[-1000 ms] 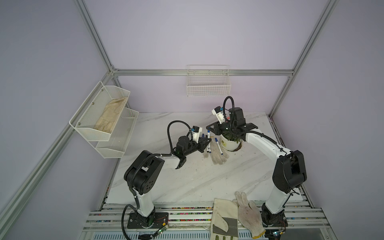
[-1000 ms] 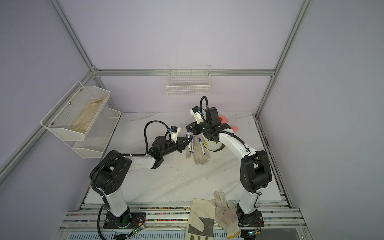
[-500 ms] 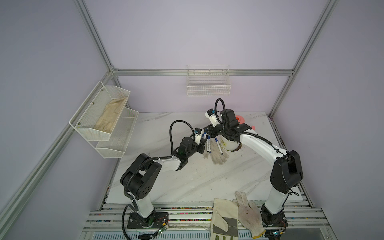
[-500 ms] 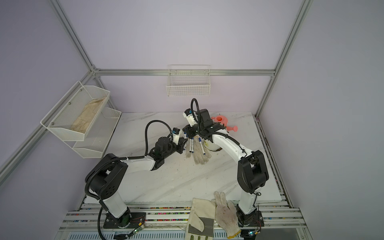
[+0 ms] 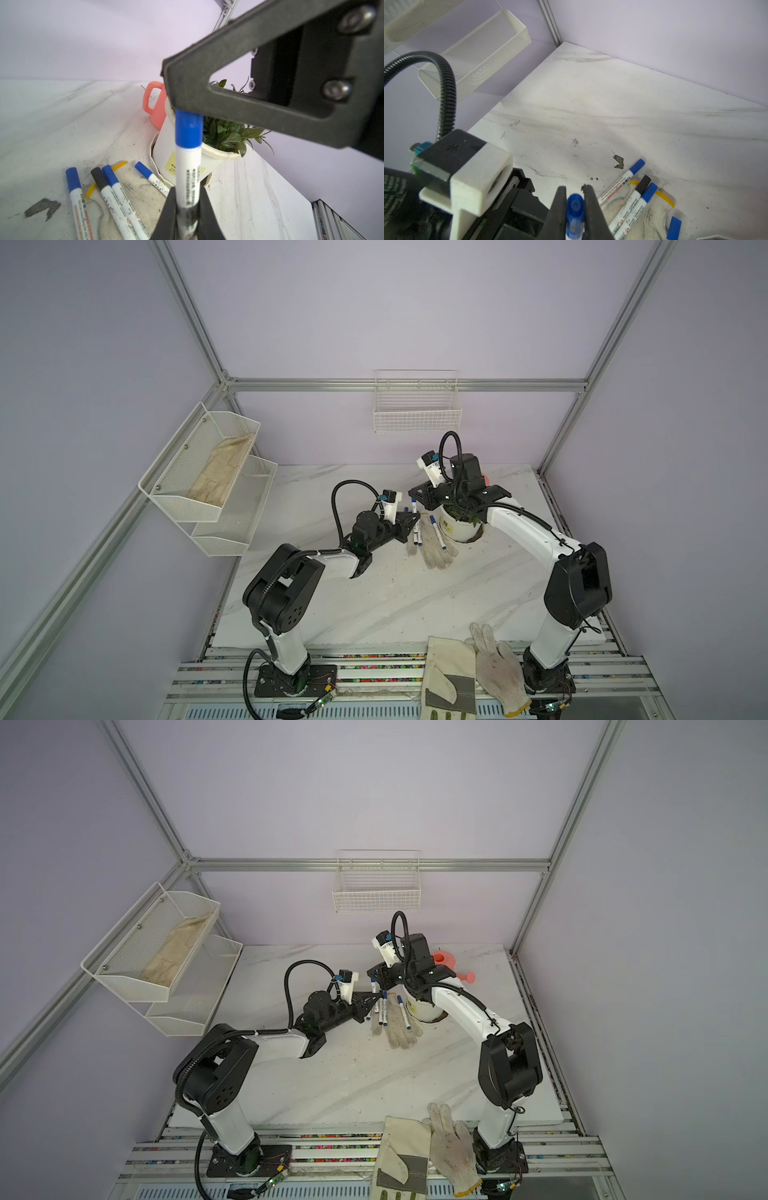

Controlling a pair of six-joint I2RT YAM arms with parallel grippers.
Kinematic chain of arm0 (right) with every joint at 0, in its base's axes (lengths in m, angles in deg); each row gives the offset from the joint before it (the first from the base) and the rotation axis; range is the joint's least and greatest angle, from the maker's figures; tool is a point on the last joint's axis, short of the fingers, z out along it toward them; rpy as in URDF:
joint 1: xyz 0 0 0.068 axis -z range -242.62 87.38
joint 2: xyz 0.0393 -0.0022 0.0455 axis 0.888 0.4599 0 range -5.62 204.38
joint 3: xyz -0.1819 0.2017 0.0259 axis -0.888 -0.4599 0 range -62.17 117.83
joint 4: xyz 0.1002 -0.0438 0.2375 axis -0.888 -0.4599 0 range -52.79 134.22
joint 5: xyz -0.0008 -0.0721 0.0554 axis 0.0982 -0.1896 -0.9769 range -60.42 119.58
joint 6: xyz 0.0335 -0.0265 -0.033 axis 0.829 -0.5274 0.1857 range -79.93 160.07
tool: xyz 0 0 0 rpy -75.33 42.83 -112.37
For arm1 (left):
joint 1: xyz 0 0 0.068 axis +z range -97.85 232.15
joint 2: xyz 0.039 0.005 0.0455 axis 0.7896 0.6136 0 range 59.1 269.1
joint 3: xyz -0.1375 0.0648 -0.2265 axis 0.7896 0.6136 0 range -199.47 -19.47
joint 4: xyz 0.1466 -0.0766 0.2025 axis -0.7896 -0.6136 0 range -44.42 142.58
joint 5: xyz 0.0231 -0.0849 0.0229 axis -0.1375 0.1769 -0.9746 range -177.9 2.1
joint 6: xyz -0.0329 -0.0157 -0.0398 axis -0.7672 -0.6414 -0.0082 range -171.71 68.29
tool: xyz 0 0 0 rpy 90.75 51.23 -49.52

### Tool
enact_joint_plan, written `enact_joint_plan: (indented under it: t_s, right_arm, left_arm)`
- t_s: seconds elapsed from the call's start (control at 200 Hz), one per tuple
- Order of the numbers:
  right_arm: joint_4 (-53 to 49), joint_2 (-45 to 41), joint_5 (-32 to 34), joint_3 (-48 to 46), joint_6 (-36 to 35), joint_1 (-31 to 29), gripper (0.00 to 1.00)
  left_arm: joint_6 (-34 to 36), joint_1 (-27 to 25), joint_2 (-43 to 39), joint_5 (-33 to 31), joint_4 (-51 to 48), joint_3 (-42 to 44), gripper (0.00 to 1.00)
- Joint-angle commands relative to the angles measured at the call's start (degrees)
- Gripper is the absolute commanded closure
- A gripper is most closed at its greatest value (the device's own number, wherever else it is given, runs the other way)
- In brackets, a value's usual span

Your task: Insert the pens into the pen caps

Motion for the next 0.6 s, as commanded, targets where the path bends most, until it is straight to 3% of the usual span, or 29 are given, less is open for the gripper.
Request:
enact_joint_plan:
  t_s: [0.0,0.12,0.335,0.595]
  right_arm:
    - [-23.96,3.83,9.60,-7.84,-1.23,-0.26,1.00]
    - [-24.20,4.15,13.98,-9.54,-1.07,-1.07,1.00]
    - [-25.77,6.36,21.22,-10.64,-2.24,-4.83,1.00]
    - [-25.93,6.65,13.97,-9.26,-3.39,-5.13,1.00]
  left_arm:
    - [-1.10,5.63,-6.45,-14.40,24.40,-7.50,1.00]
    - [3.01,5.36,-8.11,-17.34,18.44,-7.39,1.00]
    - [4.61,5.36,-7.97,-22.27,17.69,-6.89,1.00]
    - [4.44,5.38,-5.05,-22.30,19.57,-9.67,1.00]
